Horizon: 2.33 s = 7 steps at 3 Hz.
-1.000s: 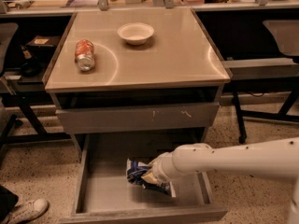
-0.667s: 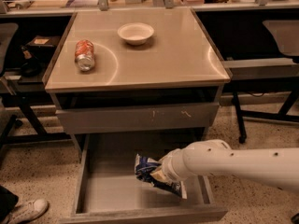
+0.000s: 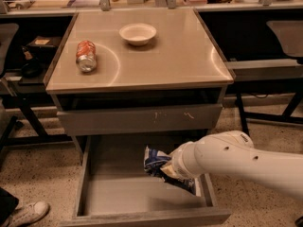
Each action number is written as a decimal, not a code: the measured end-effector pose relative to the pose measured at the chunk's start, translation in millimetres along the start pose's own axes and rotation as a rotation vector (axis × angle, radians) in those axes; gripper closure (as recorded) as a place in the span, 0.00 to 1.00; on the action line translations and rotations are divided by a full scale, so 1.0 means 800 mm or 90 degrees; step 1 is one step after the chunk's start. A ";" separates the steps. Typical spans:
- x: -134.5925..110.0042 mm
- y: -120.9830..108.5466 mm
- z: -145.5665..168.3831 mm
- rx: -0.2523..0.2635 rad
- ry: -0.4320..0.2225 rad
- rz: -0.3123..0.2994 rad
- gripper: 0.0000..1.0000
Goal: Pick blue chip bag from middle drawer and place on counter
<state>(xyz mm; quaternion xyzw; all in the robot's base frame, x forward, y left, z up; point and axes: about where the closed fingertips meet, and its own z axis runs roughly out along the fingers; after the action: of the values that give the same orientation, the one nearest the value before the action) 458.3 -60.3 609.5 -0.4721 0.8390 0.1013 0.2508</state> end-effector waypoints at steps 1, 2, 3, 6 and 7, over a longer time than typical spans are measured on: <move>0.001 0.000 0.001 -0.001 0.000 0.001 1.00; -0.028 -0.020 -0.038 0.028 -0.009 -0.012 1.00; -0.064 -0.064 -0.110 0.086 -0.009 -0.018 1.00; -0.173 -0.211 -0.285 0.279 -0.025 -0.028 1.00; -0.173 -0.211 -0.284 0.279 -0.023 -0.031 1.00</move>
Offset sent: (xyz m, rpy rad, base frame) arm 0.0382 -0.0142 0.1097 -0.0344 -0.1345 -0.0203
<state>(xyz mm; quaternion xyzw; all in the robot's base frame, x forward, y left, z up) 585.9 -139.9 886.5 -0.4244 0.8246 -0.0812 0.3651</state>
